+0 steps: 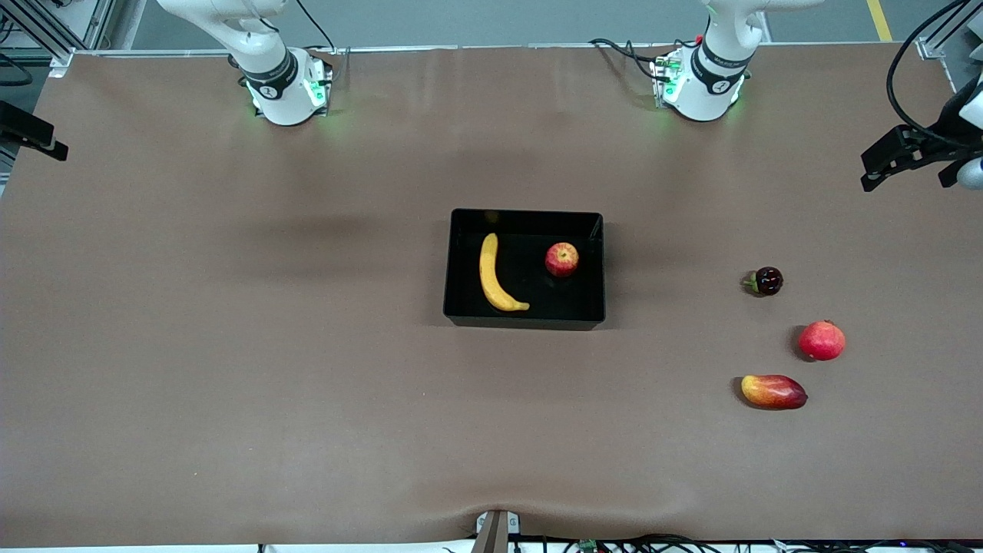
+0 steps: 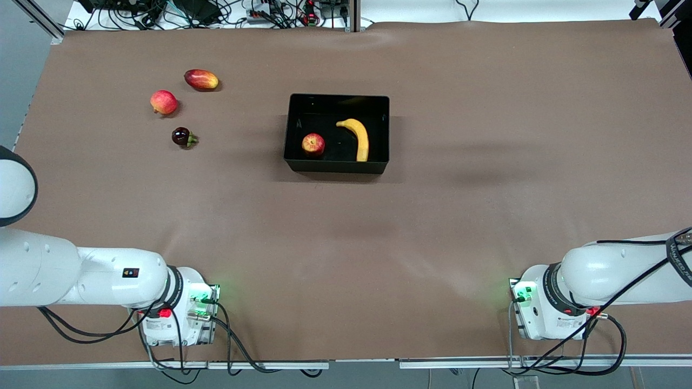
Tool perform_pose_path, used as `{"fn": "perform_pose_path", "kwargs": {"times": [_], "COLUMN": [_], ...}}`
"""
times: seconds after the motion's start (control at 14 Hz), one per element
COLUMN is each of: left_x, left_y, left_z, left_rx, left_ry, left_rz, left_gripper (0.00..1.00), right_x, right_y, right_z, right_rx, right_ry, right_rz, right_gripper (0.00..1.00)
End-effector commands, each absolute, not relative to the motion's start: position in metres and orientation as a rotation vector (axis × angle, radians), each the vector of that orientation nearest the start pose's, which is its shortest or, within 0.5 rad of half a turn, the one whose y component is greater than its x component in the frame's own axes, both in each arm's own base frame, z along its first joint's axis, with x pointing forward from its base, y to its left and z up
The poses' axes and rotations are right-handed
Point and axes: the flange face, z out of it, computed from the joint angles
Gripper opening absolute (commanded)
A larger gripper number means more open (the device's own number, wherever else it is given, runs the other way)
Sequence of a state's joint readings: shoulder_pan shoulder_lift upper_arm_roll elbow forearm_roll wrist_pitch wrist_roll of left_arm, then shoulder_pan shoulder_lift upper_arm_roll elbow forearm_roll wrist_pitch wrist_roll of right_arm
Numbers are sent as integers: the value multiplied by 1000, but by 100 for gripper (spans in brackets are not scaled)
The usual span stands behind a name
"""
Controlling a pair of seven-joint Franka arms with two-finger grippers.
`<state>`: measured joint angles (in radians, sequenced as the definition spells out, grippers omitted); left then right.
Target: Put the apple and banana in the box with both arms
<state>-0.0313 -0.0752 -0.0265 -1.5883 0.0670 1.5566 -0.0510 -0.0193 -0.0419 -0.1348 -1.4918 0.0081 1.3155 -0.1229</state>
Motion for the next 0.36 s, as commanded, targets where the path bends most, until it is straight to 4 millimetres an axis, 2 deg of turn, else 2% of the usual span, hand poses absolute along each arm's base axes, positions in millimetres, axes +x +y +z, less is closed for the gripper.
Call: {"fn": "perform_pose_path", "kwargs": {"times": [0.0,0.14,0.29], "left_x": [527,523,523], "left_y": [-40,-56,-60], "left_z": [659,657,657], "left_rx": [-3095,-3093,-3094], "left_ry": [70,93,91], "left_rz": [-61,-27,-27], "left_gripper": [100,100,100], "right_x": [506,506,505], "right_y": [-80,-80,-80], "right_z": [663,663,663], "right_rx": [-3086,-3088,-3087], "right_ry": [58,59,56], "right_rz": [203,204,204], "right_gripper": [100,100,100]}}
